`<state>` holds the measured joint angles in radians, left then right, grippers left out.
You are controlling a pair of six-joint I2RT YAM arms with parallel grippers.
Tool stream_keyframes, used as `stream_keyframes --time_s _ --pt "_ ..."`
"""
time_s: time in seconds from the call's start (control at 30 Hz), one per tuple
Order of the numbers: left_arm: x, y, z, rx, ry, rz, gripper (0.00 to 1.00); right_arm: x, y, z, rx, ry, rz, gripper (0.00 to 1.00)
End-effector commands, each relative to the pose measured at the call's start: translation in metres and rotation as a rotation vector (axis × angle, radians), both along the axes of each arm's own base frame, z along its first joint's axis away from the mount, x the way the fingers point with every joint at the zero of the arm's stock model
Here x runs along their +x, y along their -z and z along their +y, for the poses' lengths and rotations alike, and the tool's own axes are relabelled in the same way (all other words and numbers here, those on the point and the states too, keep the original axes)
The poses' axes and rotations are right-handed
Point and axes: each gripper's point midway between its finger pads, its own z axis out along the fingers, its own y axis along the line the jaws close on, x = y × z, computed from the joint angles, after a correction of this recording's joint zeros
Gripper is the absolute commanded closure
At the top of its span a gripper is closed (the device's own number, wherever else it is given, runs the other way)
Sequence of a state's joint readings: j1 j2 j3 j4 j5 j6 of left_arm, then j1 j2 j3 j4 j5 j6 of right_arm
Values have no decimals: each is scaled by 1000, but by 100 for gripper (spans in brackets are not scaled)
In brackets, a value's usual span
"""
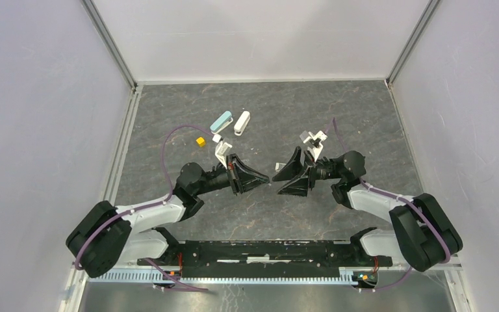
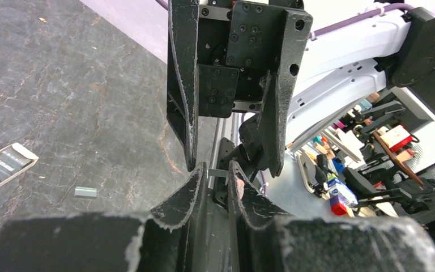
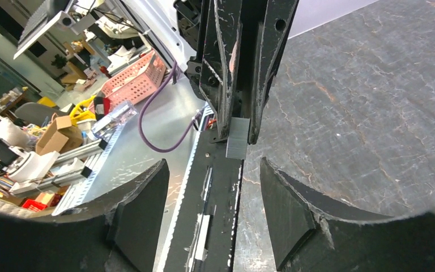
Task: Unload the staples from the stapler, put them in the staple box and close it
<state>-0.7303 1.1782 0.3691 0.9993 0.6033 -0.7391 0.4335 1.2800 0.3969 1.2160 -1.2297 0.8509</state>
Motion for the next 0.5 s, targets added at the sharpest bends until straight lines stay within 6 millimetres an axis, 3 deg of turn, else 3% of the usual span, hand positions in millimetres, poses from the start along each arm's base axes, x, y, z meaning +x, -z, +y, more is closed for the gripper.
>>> stream_keyframes --time_s 0.0,0.27,0.47 --pt "0 -30 0 -124 2 -36 90 -5 -15 -1 53 -6 -15 34" --pt "3 -31 -5 -137 12 -26 90 1 -8 2 31 14 21 43" --pt "3 -30 -12 -148 12 -20 90 3 -8 2 33 26 18 44"
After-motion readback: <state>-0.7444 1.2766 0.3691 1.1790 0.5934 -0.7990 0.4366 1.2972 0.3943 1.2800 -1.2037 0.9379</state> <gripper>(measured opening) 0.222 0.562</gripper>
